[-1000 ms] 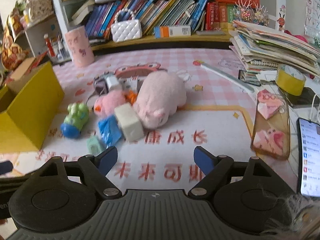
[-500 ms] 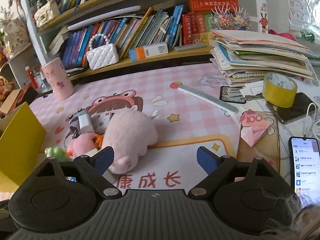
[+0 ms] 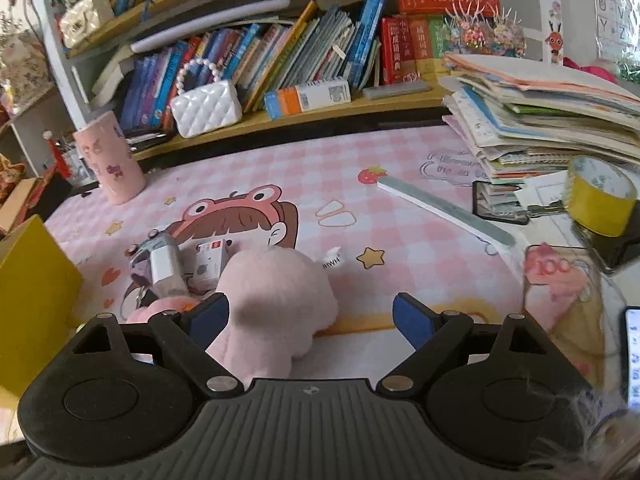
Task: Organize objects
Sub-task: 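Grasp the mint-green eraser with left tool while right tool grasps pink plush pig, then carry the eraser and plush pig in both tools toward the yellow box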
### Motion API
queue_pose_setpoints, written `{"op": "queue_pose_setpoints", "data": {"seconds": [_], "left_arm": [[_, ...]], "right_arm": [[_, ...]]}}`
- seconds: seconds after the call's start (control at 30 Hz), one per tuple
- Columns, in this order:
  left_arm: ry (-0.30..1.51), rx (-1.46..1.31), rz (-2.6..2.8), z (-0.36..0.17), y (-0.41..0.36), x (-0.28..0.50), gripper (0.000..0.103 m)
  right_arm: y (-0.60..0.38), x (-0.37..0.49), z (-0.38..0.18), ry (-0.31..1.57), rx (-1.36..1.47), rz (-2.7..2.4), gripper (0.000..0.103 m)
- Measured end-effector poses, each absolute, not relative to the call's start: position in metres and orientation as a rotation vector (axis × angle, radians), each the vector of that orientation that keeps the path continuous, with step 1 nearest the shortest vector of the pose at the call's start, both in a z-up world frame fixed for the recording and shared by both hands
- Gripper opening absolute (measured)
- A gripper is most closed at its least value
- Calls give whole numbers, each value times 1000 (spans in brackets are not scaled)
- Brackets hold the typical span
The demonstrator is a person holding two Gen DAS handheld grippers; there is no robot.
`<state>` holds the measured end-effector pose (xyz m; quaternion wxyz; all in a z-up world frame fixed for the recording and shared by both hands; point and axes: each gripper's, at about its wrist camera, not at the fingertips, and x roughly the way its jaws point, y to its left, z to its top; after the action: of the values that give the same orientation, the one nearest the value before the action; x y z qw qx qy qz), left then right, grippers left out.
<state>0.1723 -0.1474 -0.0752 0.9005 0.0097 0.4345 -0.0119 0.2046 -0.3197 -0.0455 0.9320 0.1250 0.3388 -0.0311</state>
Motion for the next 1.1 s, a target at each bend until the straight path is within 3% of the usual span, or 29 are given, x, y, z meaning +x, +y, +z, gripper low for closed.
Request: {"op": "queue_pose_setpoints", "data": {"seconds": [0.1, 0.23, 0.27, 0.3, 0.47, 0.9, 1.1], "left_arm": [[910, -35, -4, -70, -132, 169, 23], [874, -113, 7, -54, -110, 159, 23], [868, -123, 8, -51, -106, 158, 23], [863, -135, 11, -47, -102, 156, 23], [836, -200, 16, -33, -85, 146, 23], [715, -289, -87, -8, -60, 121, 23], [694, -320, -124, -8, -34, 102, 23]], "right_arm": [[-311, 223, -54, 730, 256, -64, 99], [-296, 243, -70, 794, 241, -48, 96], [-294, 247, -75, 810, 241, -48, 92], [-294, 250, -79, 830, 241, -51, 79], [-301, 241, -76, 806, 284, -46, 57], [-303, 145, -16, 606, 220, -107, 55], [-279, 102, -7, 635, 242, -100, 55]]}}
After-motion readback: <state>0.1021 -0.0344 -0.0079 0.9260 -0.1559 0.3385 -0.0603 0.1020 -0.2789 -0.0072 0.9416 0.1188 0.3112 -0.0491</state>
